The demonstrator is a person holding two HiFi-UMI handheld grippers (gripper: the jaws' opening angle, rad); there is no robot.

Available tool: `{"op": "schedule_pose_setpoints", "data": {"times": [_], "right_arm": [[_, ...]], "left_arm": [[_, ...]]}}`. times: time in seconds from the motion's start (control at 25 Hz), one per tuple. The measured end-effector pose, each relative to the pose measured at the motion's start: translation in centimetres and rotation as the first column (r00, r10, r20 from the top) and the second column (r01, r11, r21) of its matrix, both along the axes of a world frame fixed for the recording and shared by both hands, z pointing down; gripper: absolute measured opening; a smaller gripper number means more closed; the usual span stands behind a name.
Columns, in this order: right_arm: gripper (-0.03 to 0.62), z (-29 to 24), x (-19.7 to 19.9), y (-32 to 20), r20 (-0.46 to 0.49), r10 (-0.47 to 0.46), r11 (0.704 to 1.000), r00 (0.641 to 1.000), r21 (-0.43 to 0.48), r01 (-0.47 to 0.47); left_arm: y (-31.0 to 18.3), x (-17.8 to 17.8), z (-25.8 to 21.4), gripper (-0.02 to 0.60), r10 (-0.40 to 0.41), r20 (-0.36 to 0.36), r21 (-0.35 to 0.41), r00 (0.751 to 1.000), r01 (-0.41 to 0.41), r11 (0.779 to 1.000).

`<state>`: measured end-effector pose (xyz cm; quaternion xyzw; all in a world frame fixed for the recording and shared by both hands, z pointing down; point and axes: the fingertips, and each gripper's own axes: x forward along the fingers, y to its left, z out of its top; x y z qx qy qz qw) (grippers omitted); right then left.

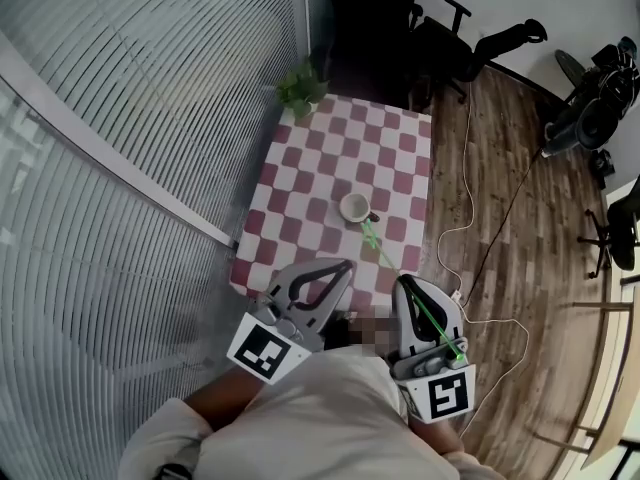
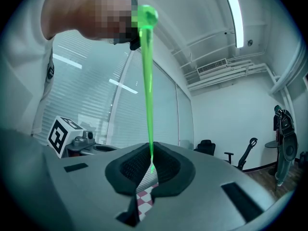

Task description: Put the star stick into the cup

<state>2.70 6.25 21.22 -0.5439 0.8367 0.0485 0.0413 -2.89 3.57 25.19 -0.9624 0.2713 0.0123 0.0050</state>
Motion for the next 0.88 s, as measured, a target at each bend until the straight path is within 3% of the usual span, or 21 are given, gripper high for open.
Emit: {"op": "schedule_pose_setpoints", "data": {"times": [0.88], "right_arm": [[0.038, 1.1, 6.3, -8.3, -0.011, -0.055, 0.998, 0.998, -0.008, 0.055]], "left_arm": [[-8.2, 6.0, 0.4, 0.031, -0.052, 0.027, -0.005, 0.998, 0.053, 0.999]]}}
